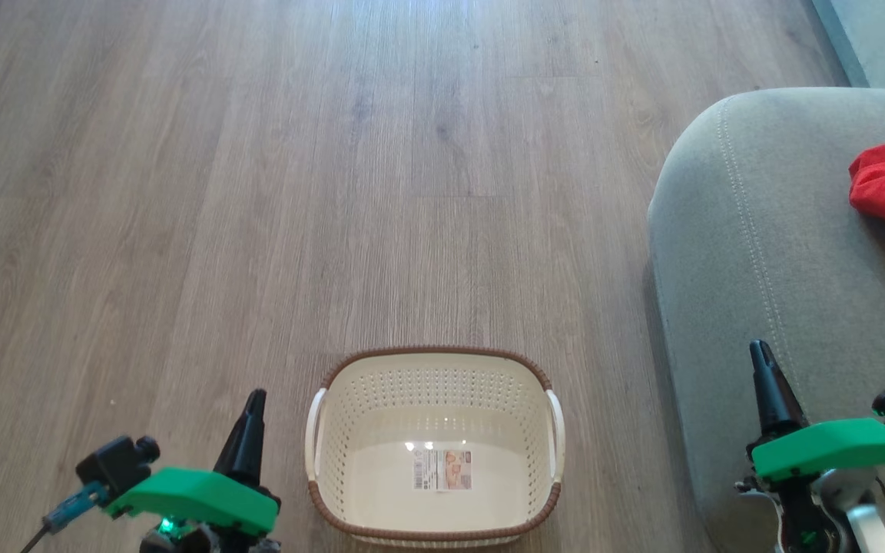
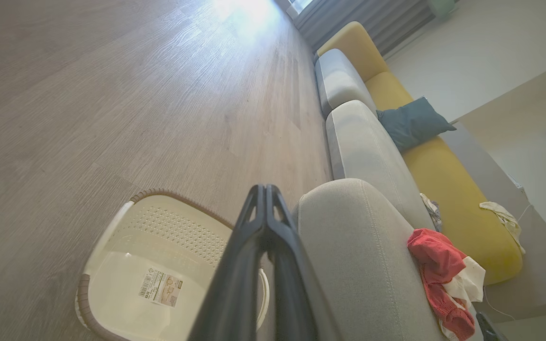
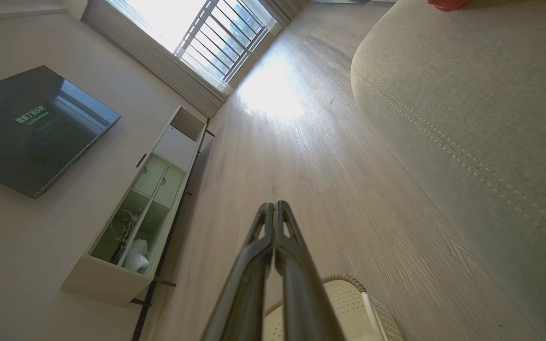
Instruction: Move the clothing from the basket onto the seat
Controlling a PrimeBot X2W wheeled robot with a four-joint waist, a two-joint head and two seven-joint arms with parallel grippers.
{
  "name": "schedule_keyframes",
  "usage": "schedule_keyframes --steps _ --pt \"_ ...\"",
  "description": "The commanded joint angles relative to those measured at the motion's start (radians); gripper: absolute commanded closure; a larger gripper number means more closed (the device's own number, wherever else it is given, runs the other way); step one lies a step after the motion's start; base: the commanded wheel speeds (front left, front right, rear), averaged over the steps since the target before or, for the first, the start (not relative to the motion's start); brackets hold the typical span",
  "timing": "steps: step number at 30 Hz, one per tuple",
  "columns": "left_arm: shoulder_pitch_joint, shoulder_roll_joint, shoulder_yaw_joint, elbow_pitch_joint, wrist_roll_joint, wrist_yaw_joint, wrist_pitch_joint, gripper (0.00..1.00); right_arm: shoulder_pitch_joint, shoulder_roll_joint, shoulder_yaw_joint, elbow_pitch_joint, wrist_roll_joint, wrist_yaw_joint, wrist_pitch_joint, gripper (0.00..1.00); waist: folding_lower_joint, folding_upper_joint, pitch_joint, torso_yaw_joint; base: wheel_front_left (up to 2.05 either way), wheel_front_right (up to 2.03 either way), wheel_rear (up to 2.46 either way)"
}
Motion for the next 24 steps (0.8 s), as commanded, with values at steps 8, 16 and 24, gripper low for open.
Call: schedule_keyframes --steps 8,16,24 --pt "-0.065 0.012 0.054 -0.023 -0.102 -0.019 0.024 1.0 -0.055 0.006 -0.01 -0.035 0.097 0.0 0.026 1.0 0.0 0.0 0.0 -0.007 0.0 0.0 0.0" --pt "-0.073 0.013 0.077 -0.02 -0.19 -0.03 0.047 1.0 -0.058 0.012 -0.02 -0.035 0.179 0.0 0.049 1.0 0.0 0.0 0.0 -0.014 0.0 0.0 0.0" --pt "-0.08 0.013 0.098 -0.017 -0.266 -0.04 0.068 1.0 -0.061 0.017 -0.029 -0.036 0.251 0.0 0.07 1.0 0.0 0.0 0.0 -0.02 0.0 0.0 0.0"
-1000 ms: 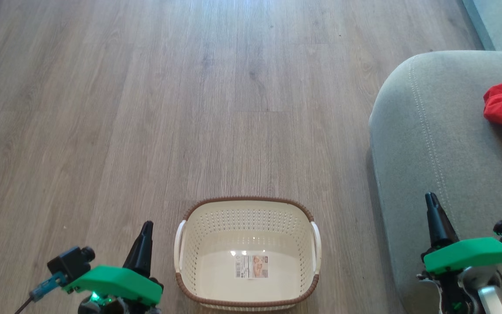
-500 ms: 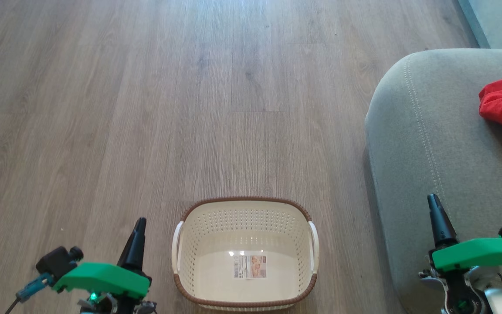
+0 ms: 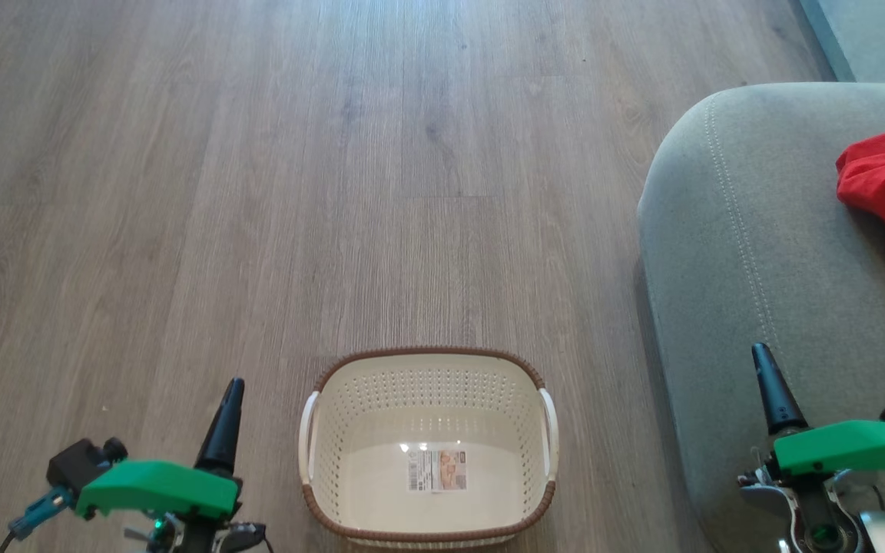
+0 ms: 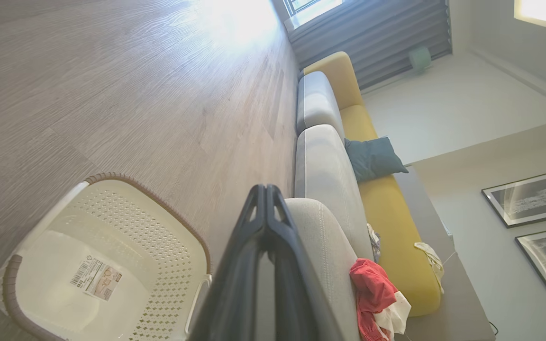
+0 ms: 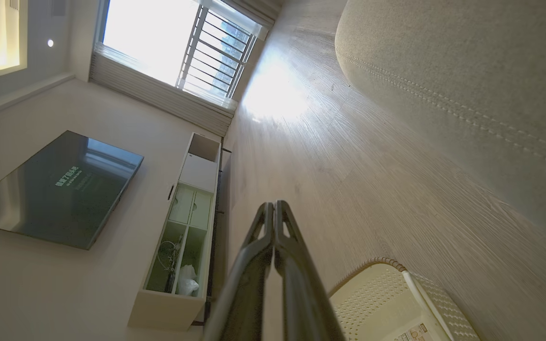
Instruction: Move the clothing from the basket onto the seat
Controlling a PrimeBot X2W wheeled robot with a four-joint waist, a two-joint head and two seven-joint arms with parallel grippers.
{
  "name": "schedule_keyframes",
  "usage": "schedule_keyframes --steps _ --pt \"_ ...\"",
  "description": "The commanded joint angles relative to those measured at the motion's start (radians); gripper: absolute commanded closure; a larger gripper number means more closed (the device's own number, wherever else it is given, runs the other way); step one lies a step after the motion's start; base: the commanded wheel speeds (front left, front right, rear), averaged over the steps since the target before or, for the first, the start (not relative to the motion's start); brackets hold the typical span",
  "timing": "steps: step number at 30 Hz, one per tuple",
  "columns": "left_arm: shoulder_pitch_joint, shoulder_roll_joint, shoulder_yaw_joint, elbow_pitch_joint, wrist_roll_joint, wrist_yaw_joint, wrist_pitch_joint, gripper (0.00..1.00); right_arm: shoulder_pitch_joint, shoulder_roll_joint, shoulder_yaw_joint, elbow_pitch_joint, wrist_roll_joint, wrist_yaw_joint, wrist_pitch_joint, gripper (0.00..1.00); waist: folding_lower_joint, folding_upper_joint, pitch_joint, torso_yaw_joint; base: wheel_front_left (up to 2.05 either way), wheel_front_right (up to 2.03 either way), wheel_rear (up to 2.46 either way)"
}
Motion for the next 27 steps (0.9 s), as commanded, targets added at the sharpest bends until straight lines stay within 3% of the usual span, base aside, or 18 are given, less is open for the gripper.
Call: schedule_keyframes --steps 1,27 --pt "-0.061 0.013 0.039 -0.025 -0.028 -0.007 0.006 1.0 -0.06 -0.004 0.004 -0.036 0.027 0.0 0.006 1.0 0.0 0.0 0.0 -0.001 0.0 0.0 0.0" --pt "-0.088 0.012 0.12 -0.013 -0.308 -0.044 0.084 1.0 -0.071 0.014 -0.03 -0.036 0.293 0.0 0.083 1.0 0.0 0.0 0.0 -0.023 0.0 0.0 0.0"
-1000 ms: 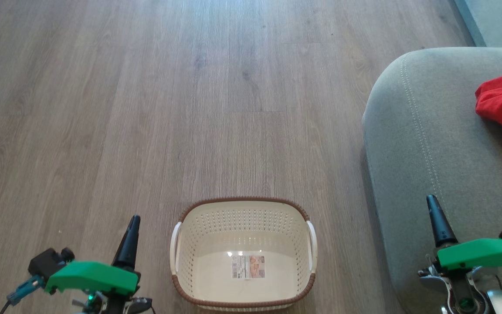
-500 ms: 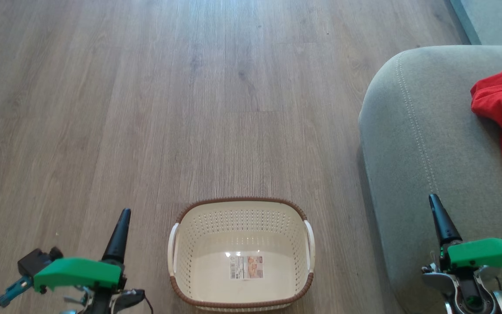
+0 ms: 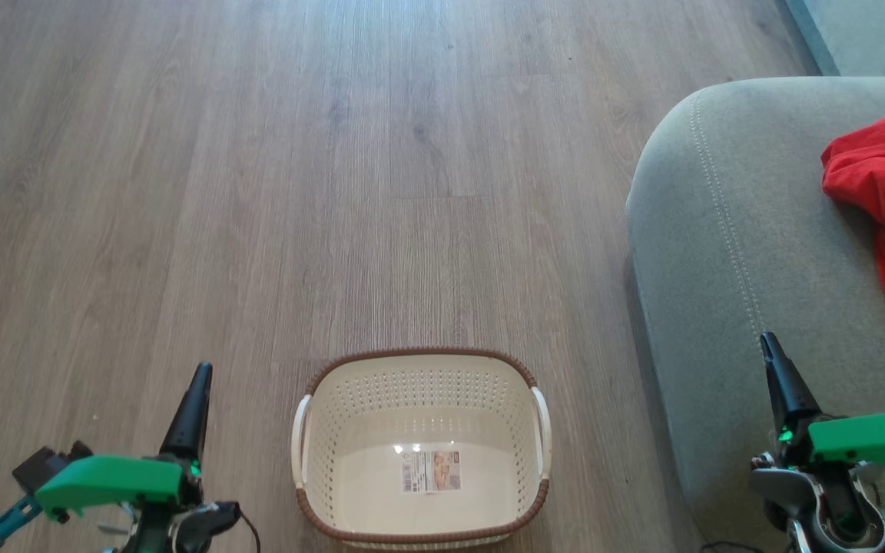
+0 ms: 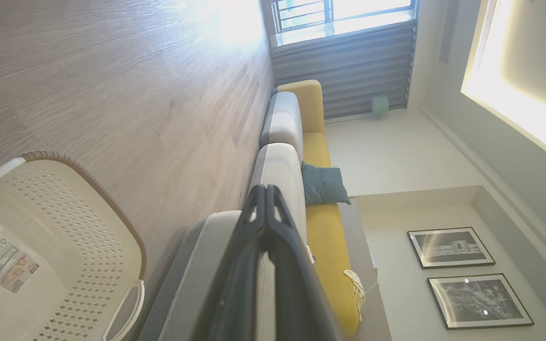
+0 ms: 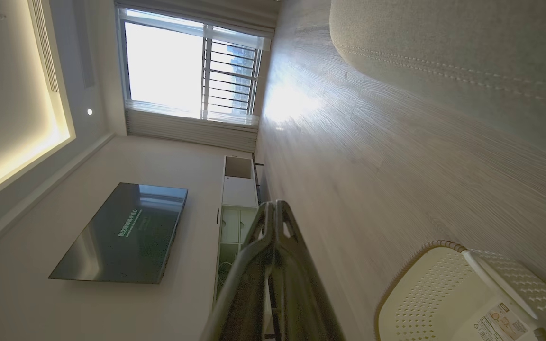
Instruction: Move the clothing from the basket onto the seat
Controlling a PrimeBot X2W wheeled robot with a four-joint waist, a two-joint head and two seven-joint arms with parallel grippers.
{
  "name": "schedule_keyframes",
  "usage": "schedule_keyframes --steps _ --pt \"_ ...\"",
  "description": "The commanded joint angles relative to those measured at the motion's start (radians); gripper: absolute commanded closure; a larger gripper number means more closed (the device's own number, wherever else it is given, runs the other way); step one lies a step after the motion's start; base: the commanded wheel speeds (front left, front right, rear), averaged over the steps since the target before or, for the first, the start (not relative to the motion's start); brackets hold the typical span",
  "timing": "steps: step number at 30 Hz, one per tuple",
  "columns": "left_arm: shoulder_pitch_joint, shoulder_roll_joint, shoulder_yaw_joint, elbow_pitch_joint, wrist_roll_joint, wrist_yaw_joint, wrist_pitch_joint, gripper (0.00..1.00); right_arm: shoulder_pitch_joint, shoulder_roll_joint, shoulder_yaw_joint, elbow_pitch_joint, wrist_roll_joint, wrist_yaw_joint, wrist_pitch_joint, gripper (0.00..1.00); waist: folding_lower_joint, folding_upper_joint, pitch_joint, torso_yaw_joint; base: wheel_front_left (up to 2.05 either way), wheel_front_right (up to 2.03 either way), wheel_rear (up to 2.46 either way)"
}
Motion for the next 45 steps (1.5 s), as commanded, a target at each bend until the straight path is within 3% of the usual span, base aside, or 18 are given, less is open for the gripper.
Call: schedule_keyframes --steps 1,14,45 --pt "-0.063 0.012 0.038 -0.029 -0.03 -0.01 0.009 1.0 -0.049 0.003 0.012 -0.036 0.03 0.0 0.014 1.0 0.0 0.0 0.0 -0.001 0.0 0.0 0.0" --pt "-0.076 0.011 0.077 -0.024 -0.158 -0.027 0.045 1.0 -0.054 0.012 -0.003 -0.036 0.153 0.0 0.049 1.0 0.0 0.0 0.0 -0.011 0.0 0.0 0.0" --pt "-0.077 0.002 0.089 -0.023 -0.148 -0.027 0.056 1.0 -0.054 0.012 -0.003 -0.036 0.153 0.0 0.049 1.0 0.0 0.0 0.0 -0.011 0.0 0.0 0.0"
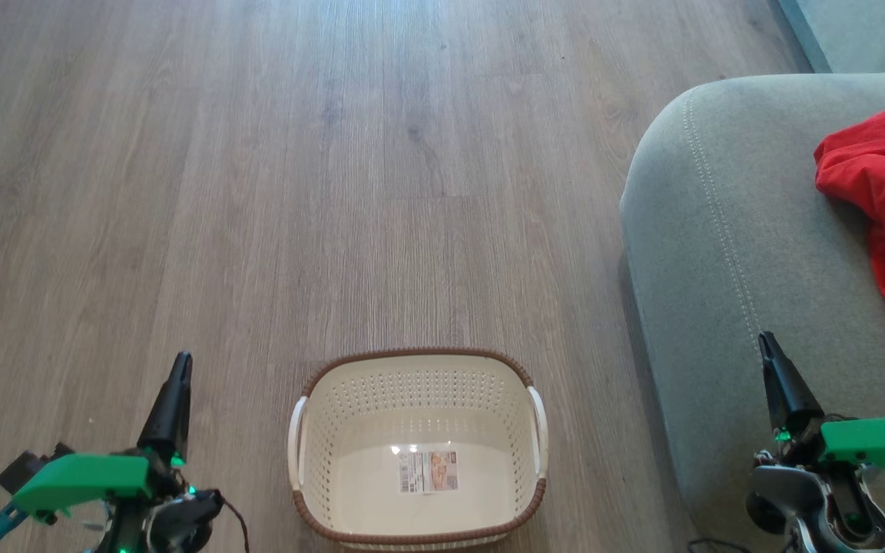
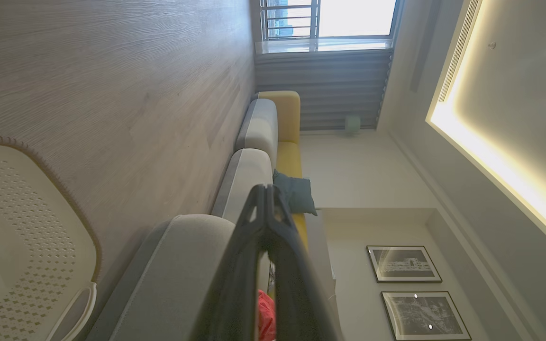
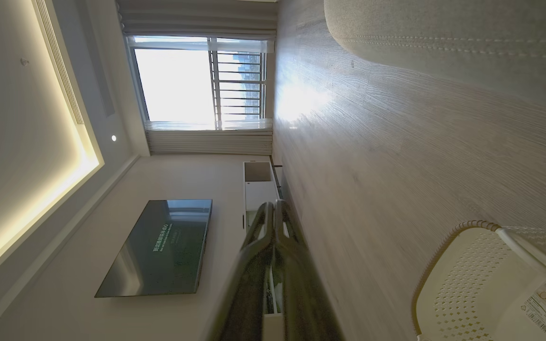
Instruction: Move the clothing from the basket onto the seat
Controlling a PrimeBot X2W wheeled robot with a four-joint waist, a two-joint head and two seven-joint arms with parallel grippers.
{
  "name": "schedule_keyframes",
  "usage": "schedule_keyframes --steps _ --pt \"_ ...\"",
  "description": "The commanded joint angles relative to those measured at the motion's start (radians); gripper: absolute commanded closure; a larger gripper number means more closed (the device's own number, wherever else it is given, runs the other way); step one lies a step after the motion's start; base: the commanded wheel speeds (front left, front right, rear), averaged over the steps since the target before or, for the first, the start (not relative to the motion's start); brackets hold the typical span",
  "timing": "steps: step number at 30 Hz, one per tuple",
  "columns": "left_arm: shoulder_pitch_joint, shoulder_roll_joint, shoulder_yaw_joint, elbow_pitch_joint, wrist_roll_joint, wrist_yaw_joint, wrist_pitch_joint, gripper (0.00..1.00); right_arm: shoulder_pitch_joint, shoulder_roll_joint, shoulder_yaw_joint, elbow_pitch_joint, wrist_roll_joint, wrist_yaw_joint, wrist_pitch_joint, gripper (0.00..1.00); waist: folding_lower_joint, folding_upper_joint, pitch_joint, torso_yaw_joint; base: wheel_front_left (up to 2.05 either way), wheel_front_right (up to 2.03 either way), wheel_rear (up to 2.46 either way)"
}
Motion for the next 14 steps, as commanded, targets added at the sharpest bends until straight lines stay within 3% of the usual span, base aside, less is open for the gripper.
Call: schedule_keyframes --steps 1,14 --pt "-0.059 0.006 0.034 -0.029 0.006 -0.009 0.005 1.0 -0.054 -0.003 0.017 -0.036 0.006 0.0 0.004 1.0 0.0 0.0 0.0 0.0 0.0 0.0 0.0" --pt "-0.059 0.004 0.037 -0.029 0.01 -0.009 0.008 1.0 -0.054 -0.003 0.017 -0.036 0.006 0.0 0.004 1.0 0.0 0.0 0.0 0.0 0.0 0.0 0.0"
